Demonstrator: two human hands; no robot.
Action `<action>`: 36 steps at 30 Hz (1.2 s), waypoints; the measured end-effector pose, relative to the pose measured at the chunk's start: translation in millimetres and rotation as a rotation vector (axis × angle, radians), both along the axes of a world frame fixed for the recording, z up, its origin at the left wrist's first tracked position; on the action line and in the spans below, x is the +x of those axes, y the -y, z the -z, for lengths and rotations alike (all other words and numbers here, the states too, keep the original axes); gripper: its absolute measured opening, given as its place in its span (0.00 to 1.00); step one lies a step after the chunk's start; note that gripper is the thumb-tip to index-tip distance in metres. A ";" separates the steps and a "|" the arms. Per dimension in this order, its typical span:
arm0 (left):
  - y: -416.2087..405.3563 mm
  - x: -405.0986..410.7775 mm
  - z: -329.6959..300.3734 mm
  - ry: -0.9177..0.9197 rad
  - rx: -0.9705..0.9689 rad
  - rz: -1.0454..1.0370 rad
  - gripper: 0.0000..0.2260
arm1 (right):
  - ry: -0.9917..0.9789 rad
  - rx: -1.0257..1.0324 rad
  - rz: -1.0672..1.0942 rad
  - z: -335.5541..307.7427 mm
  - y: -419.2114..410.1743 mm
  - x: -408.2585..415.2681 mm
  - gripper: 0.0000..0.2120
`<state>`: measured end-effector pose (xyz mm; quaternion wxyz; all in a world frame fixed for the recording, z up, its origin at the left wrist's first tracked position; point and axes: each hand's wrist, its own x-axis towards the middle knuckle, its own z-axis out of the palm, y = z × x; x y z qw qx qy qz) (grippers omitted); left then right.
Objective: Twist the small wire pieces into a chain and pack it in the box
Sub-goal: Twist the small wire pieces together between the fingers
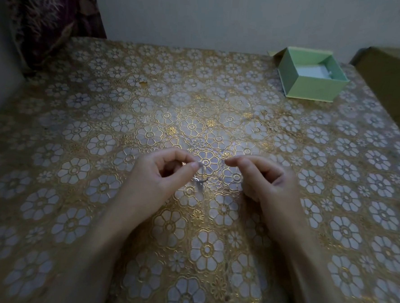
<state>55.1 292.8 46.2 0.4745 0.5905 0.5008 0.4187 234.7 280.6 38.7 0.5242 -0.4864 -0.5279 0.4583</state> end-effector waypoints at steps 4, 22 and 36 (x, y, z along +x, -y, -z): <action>-0.7 2.7 1.7 -0.051 0.029 0.038 0.06 | 0.079 0.037 -0.051 5.2 0.8 -3.7 0.06; -1.5 3.8 15.0 -0.196 0.171 0.134 0.09 | 0.239 0.050 -0.120 14.0 1.4 -11.7 0.03; -0.5 6.1 16.5 -0.258 0.186 0.071 0.03 | 0.344 0.115 -0.060 17.0 1.0 -12.9 0.04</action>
